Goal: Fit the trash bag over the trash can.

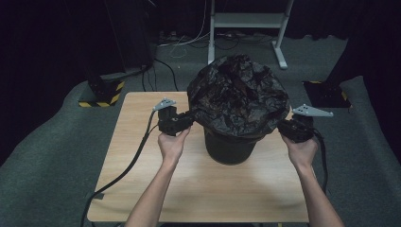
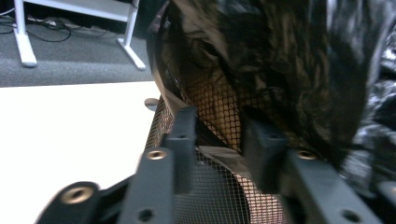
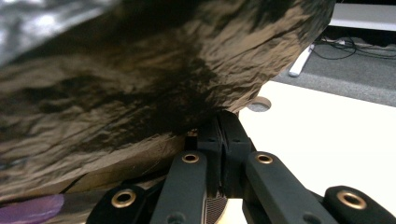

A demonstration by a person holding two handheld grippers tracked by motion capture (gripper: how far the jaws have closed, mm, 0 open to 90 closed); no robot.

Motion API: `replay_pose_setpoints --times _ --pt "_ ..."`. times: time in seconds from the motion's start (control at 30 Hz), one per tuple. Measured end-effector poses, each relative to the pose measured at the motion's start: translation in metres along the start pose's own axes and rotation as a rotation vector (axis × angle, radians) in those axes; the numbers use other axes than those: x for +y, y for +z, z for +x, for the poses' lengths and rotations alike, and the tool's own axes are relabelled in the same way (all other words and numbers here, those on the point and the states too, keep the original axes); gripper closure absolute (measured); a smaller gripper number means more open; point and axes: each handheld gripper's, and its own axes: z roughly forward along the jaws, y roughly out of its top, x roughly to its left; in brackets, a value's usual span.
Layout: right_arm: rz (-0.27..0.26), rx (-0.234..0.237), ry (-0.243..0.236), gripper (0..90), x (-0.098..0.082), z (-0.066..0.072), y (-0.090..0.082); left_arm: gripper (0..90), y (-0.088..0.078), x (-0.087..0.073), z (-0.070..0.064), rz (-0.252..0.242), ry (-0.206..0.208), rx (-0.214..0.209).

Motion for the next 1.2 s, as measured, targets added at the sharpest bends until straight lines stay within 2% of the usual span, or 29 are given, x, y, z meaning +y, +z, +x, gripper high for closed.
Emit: replay_pose_setpoints --times 0.13,0.57,0.73,0.87,1.07,1.2 --pt "0.008 0.000 0.000 89.0 0.000 0.000 0.002 89.6 0.003 0.000 -0.001 0.038 0.026 0.007" --pt "0.059 -0.004 0.014 89.8 -0.010 -0.005 0.009 90.0 0.009 -0.009 -0.001 0.120 0.094 0.050" --pt "0.086 -0.010 0.021 89.8 -0.013 -0.007 0.011 90.0 0.013 -0.015 0.002 0.147 0.106 0.068" --pt "0.103 -0.021 0.024 89.8 -0.016 -0.009 0.013 90.0 0.018 -0.019 0.003 0.164 0.111 0.080" --pt "0.115 -0.021 0.053 89.8 -0.023 -0.014 0.018 90.0 0.023 -0.029 0.013 0.169 0.073 0.089" --pt "0.118 -0.014 0.074 89.8 -0.027 -0.018 0.022 90.0 0.027 -0.031 0.016 0.179 0.071 0.089"
